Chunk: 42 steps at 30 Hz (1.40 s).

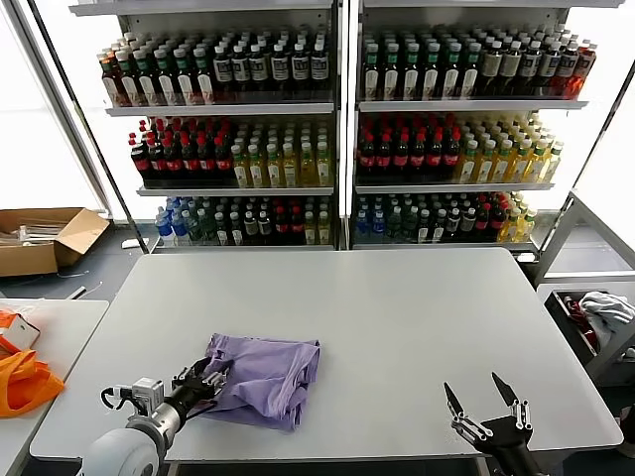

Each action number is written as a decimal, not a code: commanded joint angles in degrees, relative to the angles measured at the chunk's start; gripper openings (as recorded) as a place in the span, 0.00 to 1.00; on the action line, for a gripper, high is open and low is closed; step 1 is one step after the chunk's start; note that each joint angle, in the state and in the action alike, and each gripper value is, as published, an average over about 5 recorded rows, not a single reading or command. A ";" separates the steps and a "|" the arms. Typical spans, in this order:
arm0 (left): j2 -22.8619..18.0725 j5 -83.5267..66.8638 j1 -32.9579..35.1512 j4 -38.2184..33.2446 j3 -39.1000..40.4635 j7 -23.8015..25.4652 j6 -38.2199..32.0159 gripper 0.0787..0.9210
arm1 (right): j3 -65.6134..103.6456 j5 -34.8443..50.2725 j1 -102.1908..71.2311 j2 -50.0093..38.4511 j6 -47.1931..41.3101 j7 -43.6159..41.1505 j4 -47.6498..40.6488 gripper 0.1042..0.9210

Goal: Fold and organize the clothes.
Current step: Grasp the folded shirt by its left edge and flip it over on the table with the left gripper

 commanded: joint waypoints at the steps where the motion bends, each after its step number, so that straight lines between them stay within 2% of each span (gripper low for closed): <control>1: -0.36 -0.25 0.20 0.97 0.04 0.04 -0.70 0.46 | 0.08 0.06 0.01 0.01 0.09 -0.06 -0.02 0.88; 10: 0.07 -2.43 0.31 0.73 -3.09 -0.47 -1.86 0.15 | 0.28 0.05 -0.61 0.15 0.37 -0.16 0.10 0.88; 14: 0.83 -3.53 0.40 0.73 -4.29 -0.42 -2.09 0.04 | 0.02 0.02 -0.30 0.21 0.23 -0.16 0.17 0.88; 26: 0.62 -2.64 0.91 -0.46 -4.75 -1.46 -2.23 0.02 | -0.14 0.00 -0.54 0.22 0.07 -0.06 0.42 0.88; 30: 0.61 -1.41 0.80 -1.03 -4.89 -1.70 -3.38 0.10 | -0.26 0.00 -0.42 0.21 0.04 -0.06 0.38 0.88; 42: -0.47 -0.77 2.10 1.29 -3.31 0.35 -1.73 0.51 | 1.11 0.63 -0.62 -0.06 0.18 -0.07 0.55 0.88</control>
